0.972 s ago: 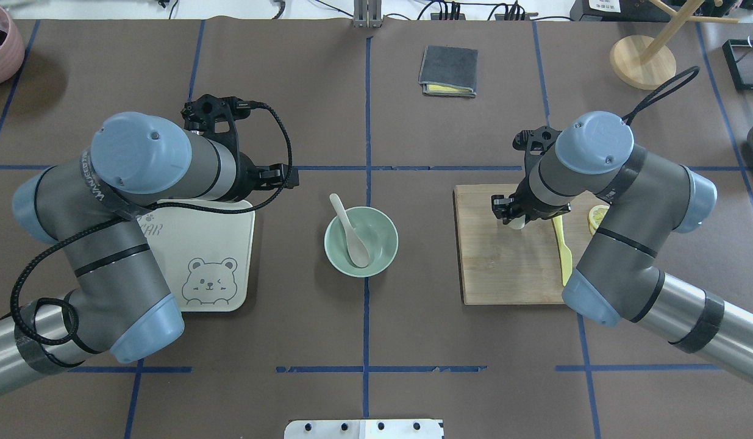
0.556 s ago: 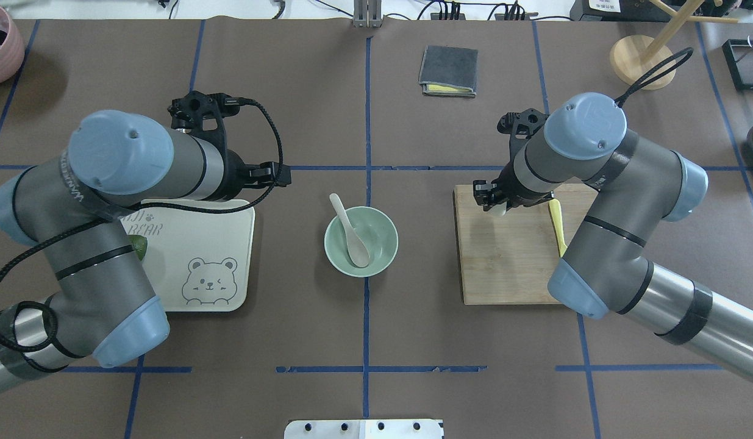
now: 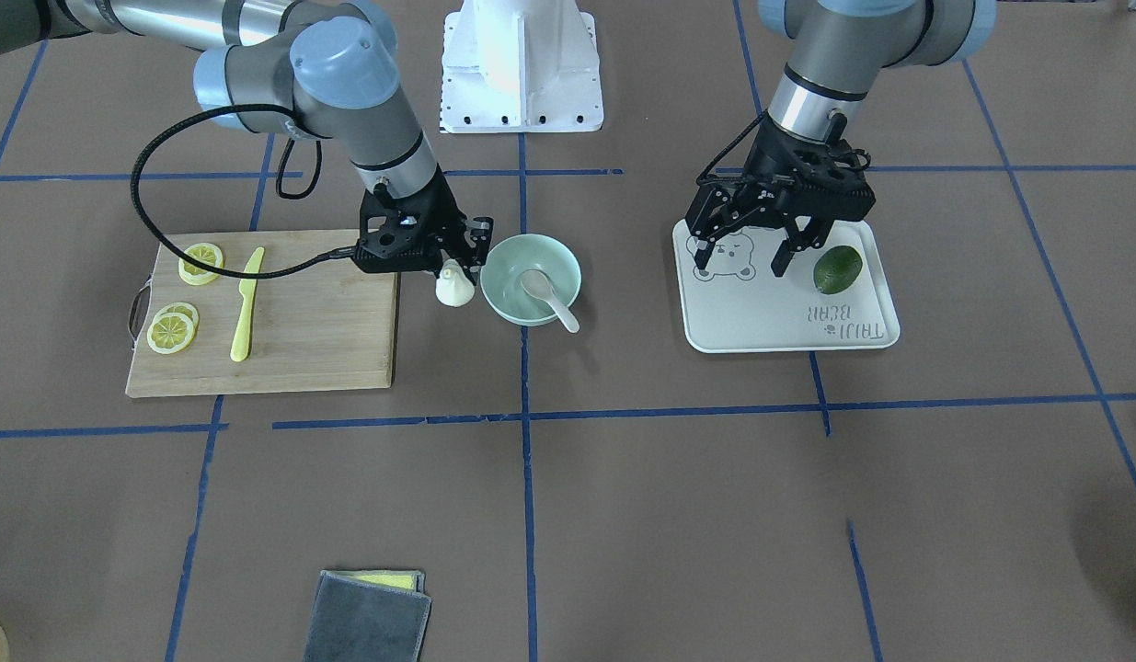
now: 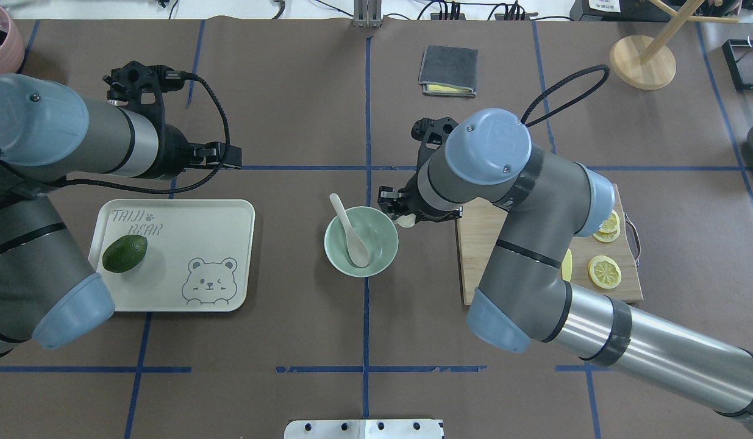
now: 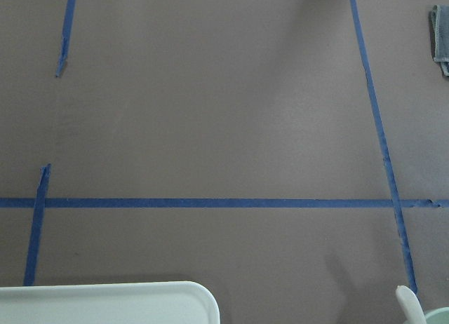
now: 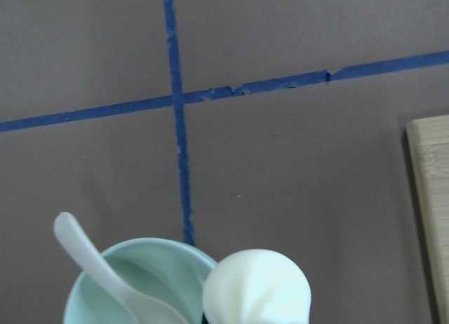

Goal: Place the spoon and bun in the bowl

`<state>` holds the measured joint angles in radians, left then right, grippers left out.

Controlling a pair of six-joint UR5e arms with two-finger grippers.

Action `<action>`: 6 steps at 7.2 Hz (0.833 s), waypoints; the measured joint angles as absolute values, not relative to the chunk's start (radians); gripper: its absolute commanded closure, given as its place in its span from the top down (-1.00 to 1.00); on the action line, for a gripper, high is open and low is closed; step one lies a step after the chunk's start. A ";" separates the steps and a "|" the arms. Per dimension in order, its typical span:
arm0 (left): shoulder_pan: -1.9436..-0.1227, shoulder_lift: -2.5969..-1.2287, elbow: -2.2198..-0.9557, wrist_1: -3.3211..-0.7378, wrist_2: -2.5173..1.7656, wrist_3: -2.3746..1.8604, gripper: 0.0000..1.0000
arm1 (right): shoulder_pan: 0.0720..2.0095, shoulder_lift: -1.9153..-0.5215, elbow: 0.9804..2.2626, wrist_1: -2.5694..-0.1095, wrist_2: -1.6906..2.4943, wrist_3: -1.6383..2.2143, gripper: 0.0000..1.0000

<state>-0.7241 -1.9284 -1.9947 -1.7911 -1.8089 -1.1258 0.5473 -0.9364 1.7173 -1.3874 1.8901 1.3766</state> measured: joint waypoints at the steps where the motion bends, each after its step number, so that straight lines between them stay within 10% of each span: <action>1: -0.727 -1.930 -1.992 -1.793 -1.816 -1.121 1.00 | 0.532 -0.894 1.683 -1.386 1.874 1.401 -0.12; 4: -0.729 -1.934 -1.983 -1.795 -1.829 -1.118 1.00 | 0.485 -0.833 1.616 -1.381 1.846 1.422 0.20; 6: -0.729 -1.934 -1.981 -1.795 -1.830 -1.117 1.00 | 0.468 -0.832 1.602 -1.378 1.845 1.418 0.99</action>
